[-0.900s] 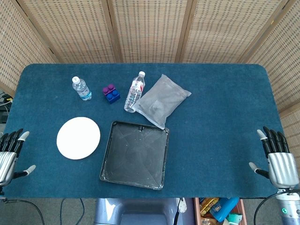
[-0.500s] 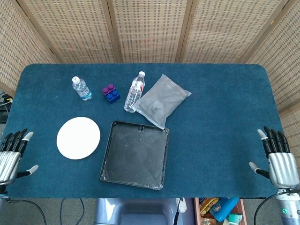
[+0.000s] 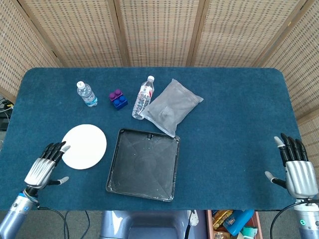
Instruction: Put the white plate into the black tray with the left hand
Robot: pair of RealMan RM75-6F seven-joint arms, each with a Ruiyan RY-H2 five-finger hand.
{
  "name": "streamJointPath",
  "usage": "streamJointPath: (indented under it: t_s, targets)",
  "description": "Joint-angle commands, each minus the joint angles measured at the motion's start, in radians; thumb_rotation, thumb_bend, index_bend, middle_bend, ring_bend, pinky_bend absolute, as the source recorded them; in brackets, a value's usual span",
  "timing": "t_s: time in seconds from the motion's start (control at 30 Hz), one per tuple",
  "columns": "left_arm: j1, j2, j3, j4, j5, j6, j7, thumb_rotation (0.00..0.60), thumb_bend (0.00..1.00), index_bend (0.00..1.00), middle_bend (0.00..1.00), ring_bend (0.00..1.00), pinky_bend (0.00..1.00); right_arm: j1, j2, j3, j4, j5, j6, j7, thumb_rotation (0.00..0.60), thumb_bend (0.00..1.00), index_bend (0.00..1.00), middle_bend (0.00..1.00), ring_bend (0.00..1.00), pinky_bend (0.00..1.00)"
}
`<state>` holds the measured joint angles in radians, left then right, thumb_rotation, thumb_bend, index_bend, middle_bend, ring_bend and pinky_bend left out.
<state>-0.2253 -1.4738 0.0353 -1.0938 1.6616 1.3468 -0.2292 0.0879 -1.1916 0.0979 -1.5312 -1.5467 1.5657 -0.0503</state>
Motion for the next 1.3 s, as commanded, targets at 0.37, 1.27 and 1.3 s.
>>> streamJointPath:
  t_s: [0.37, 1.27, 1.3]
  targets:
    - [-0.030, -0.114, -0.036, 0.057, -0.068, -0.039, 0.030, 0.600, 0.20, 0.36, 0.00, 0.00, 0.00, 0.002, 0.004, 0.001, 0.000, 0.007, -0.008, 0.019, 0.600, 0.00, 0.01, 0.00, 0.00, 0.00]
    - [-0.055, -0.286, -0.045, 0.278, -0.103, -0.042, -0.038, 0.600, 0.34, 0.46, 0.00, 0.00, 0.00, 0.012, 0.005, 0.001, 0.006, 0.026, -0.040, 0.042, 0.600, 0.00, 0.01, 0.00, 0.00, 0.00]
    - [-0.054, -0.290, -0.045, 0.285, -0.103, -0.037, -0.050, 0.600, 0.38, 0.49, 0.00, 0.00, 0.00, 0.012, 0.005, 0.001, 0.006, 0.026, -0.040, 0.044, 0.600, 0.00, 0.01, 0.00, 0.00, 0.00]
